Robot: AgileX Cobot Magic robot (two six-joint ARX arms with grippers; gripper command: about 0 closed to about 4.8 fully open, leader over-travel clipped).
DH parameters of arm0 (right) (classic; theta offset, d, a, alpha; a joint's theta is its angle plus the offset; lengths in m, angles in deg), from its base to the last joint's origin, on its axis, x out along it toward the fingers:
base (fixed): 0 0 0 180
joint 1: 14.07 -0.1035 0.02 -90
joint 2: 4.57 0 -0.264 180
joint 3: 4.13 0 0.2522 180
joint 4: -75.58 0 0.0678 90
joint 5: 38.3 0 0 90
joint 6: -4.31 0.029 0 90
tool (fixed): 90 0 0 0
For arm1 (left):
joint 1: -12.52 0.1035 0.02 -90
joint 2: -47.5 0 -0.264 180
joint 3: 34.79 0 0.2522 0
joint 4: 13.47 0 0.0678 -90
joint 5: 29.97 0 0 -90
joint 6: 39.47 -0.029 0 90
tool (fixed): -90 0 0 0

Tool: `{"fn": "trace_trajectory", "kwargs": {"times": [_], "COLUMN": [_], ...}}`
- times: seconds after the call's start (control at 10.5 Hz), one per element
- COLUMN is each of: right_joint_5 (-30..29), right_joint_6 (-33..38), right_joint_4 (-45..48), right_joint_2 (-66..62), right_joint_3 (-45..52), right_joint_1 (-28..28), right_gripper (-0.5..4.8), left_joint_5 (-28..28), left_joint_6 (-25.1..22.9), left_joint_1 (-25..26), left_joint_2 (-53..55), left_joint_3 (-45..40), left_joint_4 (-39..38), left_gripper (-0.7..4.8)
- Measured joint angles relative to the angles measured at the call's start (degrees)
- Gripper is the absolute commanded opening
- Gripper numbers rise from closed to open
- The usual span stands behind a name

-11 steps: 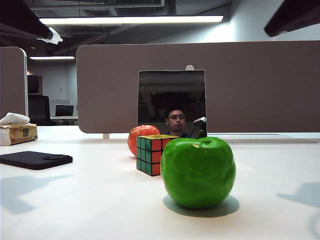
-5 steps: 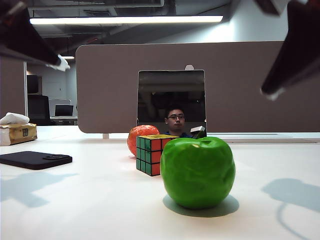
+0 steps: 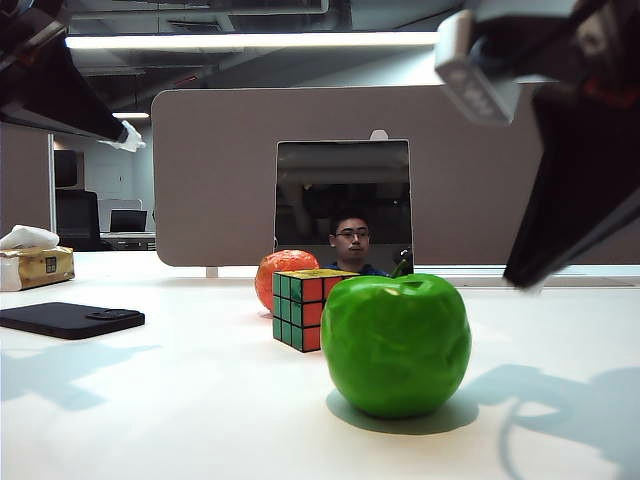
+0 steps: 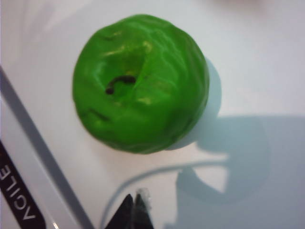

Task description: Move all the fruits on the tabletop near the face of the Rubik's cube that has the color most similar to each fruit.

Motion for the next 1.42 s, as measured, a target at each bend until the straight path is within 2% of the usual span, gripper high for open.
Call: {"fn": "trace_trajectory", "kwargs": {"times": [0.28, 0.66, 0.85, 0.95, 1.42], "right_joint_5": [2.8, 2.8, 2.6, -1.1, -2.1], "right_joint_6": [0.2, 1.0, 1.3, 1.7, 4.4], "right_joint_4": [5.6, 7.8, 8.2, 10.6, 20.5], "right_joint_2": [-7.4, -9.8, -9.8, -10.6, -18.3], "right_joint_3": [0.0, 0.0, 0.0, 0.0, -0.2], "right_joint_1": [-0.2, -0.2, -0.2, -0.4, -7.4], "right_gripper": [-0.01, -0.01, -0.01, -0.01, -0.01], "left_joint_5": [0.0, 0.0, 0.0, 0.0, 0.0], "left_joint_6": [0.0, 0.0, 0.0, 0.0, 0.0], "left_joint_1": [0.0, 0.0, 0.0, 0.0, 0.0], "left_joint_2": [0.0, 0.0, 0.0, 0.0, 0.0], "left_joint_3": [0.0, 0.0, 0.0, 0.0, 0.0], "left_joint_4": [0.0, 0.0, 0.0, 0.0, 0.0], "left_gripper": [-0.05, -0.05, -0.05, -0.05, -0.05]}}
